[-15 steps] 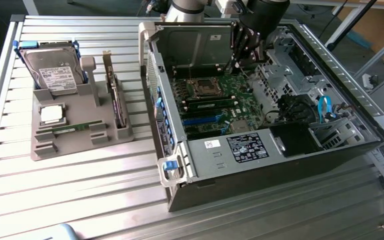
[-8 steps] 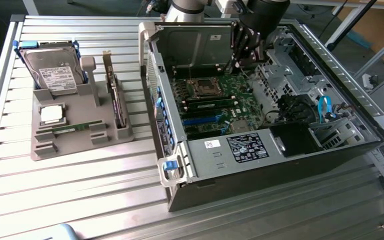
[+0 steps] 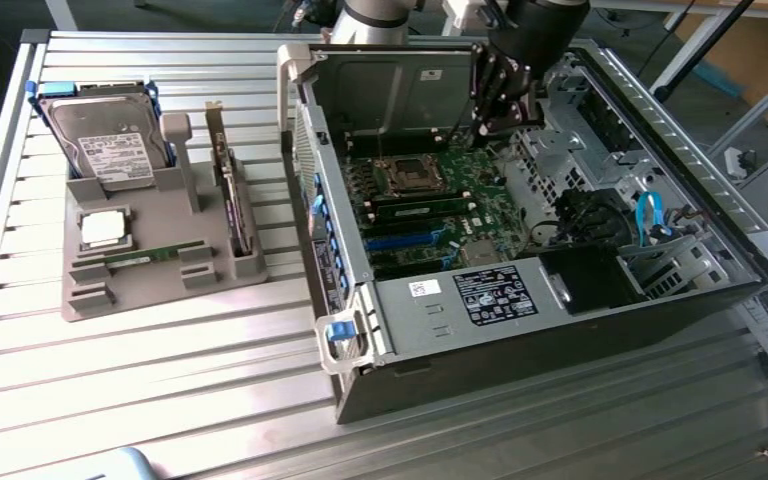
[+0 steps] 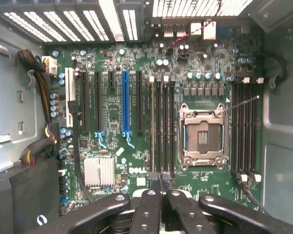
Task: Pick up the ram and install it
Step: 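Press down the ram until it locks into place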
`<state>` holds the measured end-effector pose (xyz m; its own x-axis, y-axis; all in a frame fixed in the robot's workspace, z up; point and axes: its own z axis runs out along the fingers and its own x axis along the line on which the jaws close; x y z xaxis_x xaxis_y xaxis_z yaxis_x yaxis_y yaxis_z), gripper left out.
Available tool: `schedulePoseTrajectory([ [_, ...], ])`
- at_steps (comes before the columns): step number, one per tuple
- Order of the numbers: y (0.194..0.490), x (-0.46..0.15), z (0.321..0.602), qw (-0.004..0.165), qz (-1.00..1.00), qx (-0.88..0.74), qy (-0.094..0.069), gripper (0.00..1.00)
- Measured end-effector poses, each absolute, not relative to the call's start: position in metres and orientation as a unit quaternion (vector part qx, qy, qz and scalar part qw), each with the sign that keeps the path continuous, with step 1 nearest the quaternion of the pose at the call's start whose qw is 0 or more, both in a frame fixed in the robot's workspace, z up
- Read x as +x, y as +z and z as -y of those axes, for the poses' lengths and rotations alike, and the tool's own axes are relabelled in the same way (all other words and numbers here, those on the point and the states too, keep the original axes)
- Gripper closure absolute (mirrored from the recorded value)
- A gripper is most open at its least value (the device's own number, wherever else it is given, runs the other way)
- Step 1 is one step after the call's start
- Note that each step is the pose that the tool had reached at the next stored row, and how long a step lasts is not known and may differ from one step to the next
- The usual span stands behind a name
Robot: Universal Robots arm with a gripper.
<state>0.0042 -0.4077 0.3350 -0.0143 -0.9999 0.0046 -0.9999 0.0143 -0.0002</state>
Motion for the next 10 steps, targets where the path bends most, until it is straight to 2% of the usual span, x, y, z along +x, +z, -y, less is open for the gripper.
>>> schedulePoseTrajectory([
  [10, 0.333, 0.021, 0.408, 0.002, 0.712, 0.702, 0.002, 0.9],
])
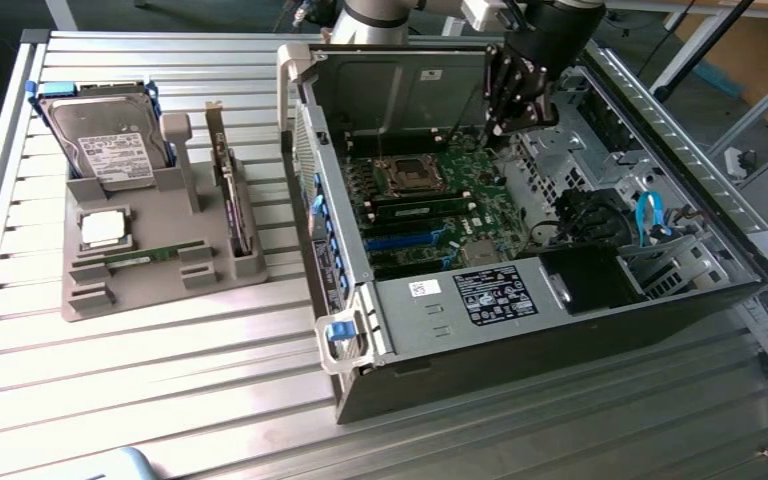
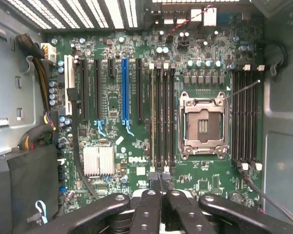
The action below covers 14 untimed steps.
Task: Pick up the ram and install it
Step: 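Press down the ram until it locks into place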
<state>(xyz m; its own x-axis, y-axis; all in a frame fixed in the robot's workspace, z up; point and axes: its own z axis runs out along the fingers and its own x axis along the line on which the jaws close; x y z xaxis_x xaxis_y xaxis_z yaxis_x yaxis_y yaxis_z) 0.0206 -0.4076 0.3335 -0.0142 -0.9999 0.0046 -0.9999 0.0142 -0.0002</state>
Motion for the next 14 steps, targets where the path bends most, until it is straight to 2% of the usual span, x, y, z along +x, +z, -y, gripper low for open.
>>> schedulePoseTrajectory([
  [14, 0.333, 0.035, 0.408, 0.002, 0.712, 0.702, 0.002, 0.9],
])
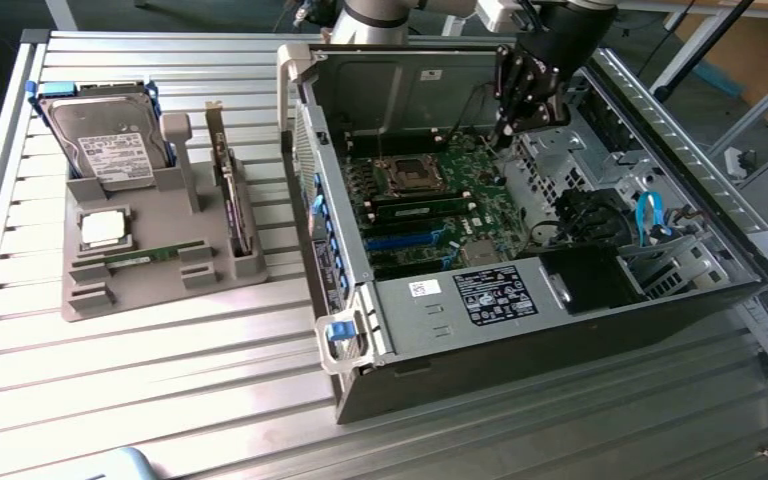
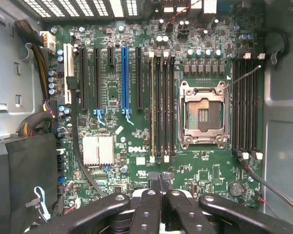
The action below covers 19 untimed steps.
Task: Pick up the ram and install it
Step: 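Press down the ram until it locks into place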
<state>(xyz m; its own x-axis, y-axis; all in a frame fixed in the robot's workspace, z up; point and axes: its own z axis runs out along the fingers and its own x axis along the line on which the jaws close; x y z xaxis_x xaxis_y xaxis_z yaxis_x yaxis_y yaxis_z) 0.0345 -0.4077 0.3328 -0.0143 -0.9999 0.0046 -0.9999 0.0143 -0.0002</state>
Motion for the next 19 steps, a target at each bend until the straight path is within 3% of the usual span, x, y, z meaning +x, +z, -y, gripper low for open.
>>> schedulePoseTrajectory([
  [19, 0.307, 0.035, 0.408, 0.002, 0.712, 0.702, 0.002, 0.9],
])
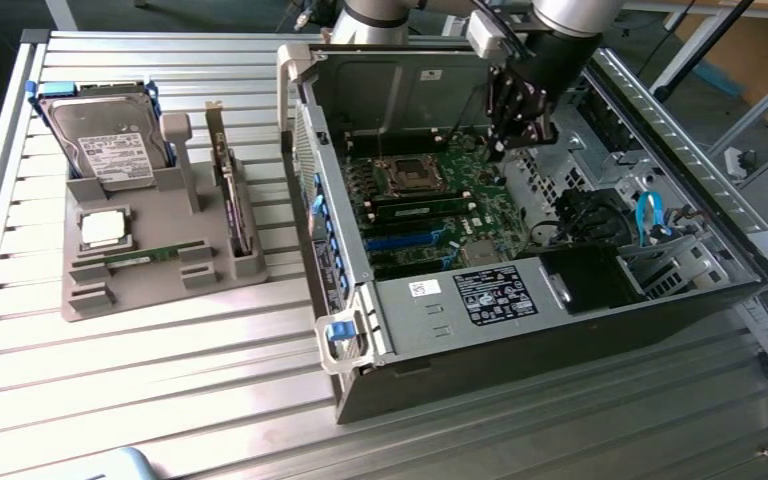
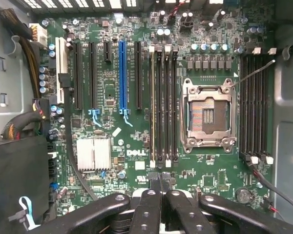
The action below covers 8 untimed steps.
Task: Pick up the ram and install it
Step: 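Press down the ram until it locks into place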
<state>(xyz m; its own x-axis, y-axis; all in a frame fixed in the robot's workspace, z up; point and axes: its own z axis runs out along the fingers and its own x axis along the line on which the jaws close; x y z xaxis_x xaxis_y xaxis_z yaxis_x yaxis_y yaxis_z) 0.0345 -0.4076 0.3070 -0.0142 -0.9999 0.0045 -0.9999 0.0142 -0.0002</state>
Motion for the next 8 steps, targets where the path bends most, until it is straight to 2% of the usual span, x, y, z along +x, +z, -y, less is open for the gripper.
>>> schedulePoseTrajectory([
  [8, 0.2973, 0.0345, 0.4076, 0.002, 0.712, 0.702, 0.002, 0.9],
])
